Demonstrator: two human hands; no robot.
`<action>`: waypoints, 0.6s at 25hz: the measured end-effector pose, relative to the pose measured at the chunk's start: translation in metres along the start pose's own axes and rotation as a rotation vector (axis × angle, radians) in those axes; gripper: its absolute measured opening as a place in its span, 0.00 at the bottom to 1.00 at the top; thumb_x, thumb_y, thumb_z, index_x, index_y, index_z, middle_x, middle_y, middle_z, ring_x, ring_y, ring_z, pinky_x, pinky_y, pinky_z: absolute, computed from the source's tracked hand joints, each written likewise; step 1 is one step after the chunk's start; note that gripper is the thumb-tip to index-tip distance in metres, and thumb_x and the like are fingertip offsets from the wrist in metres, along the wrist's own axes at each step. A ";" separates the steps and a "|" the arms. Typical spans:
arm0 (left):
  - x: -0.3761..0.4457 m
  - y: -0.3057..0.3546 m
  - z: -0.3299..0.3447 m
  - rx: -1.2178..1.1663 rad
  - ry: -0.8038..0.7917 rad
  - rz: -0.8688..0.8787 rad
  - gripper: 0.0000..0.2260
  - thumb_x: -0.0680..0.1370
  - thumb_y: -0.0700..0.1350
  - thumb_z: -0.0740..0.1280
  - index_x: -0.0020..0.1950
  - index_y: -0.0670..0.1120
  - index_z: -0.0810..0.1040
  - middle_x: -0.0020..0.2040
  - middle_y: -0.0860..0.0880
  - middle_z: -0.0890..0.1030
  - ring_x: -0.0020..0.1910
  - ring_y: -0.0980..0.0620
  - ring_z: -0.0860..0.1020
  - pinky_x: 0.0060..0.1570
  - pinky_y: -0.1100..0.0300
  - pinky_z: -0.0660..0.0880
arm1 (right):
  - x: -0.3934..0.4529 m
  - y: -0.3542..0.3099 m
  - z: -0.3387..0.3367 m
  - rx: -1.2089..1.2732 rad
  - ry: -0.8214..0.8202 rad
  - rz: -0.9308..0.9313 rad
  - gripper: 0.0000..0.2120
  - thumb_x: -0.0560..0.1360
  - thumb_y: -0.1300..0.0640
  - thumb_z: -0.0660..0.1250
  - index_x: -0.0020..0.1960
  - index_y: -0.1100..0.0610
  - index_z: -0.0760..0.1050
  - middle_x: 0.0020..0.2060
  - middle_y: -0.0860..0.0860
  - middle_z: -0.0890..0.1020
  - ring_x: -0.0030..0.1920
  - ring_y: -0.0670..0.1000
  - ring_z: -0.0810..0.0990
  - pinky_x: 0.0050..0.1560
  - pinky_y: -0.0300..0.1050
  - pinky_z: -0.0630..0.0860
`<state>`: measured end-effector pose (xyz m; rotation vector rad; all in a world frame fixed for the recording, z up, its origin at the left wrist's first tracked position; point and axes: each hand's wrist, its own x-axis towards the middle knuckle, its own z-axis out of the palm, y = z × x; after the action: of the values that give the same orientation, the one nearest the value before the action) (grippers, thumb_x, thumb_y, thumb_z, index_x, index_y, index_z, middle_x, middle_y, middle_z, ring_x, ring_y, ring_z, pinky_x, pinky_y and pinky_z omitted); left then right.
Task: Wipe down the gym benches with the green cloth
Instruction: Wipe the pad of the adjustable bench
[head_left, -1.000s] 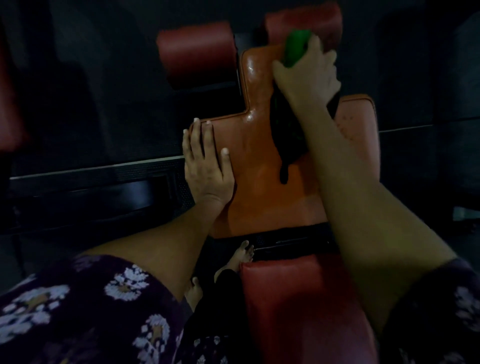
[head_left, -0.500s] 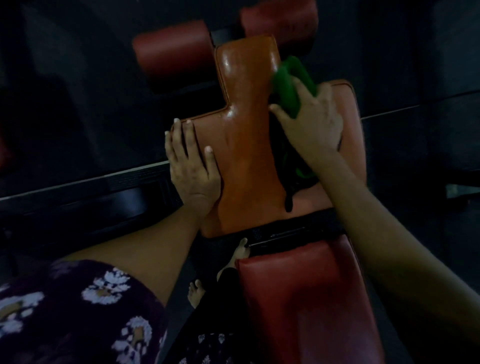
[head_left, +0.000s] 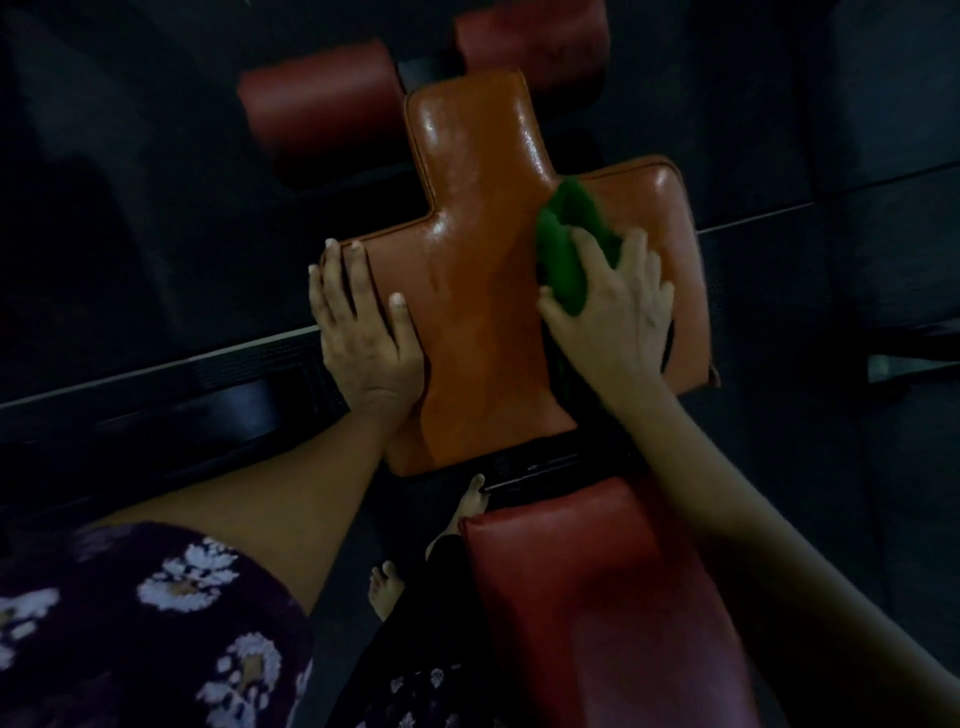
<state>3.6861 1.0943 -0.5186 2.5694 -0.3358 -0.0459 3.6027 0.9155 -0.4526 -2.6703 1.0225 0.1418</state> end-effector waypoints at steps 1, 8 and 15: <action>0.002 0.001 0.000 0.001 0.005 0.004 0.25 0.80 0.52 0.50 0.74 0.41 0.61 0.75 0.41 0.60 0.74 0.40 0.57 0.68 0.59 0.51 | 0.001 0.013 -0.005 0.007 0.001 0.024 0.27 0.73 0.44 0.64 0.69 0.52 0.65 0.64 0.59 0.66 0.60 0.58 0.69 0.57 0.53 0.67; 0.000 0.004 0.004 0.021 -0.002 0.009 0.25 0.80 0.51 0.50 0.74 0.40 0.61 0.75 0.40 0.60 0.74 0.38 0.57 0.70 0.60 0.47 | 0.041 -0.002 -0.010 0.047 0.009 0.245 0.31 0.70 0.44 0.66 0.69 0.52 0.63 0.65 0.58 0.64 0.62 0.58 0.68 0.60 0.53 0.65; 0.002 0.006 0.005 -0.013 0.004 0.031 0.25 0.80 0.51 0.50 0.75 0.41 0.61 0.75 0.41 0.60 0.73 0.38 0.59 0.70 0.66 0.44 | -0.012 0.039 -0.001 0.069 0.032 0.160 0.31 0.69 0.46 0.68 0.69 0.52 0.67 0.61 0.60 0.68 0.59 0.60 0.71 0.57 0.53 0.67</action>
<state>3.6858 1.0865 -0.5196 2.5503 -0.3731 -0.0313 3.5674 0.8950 -0.4576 -2.5357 1.2275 0.0944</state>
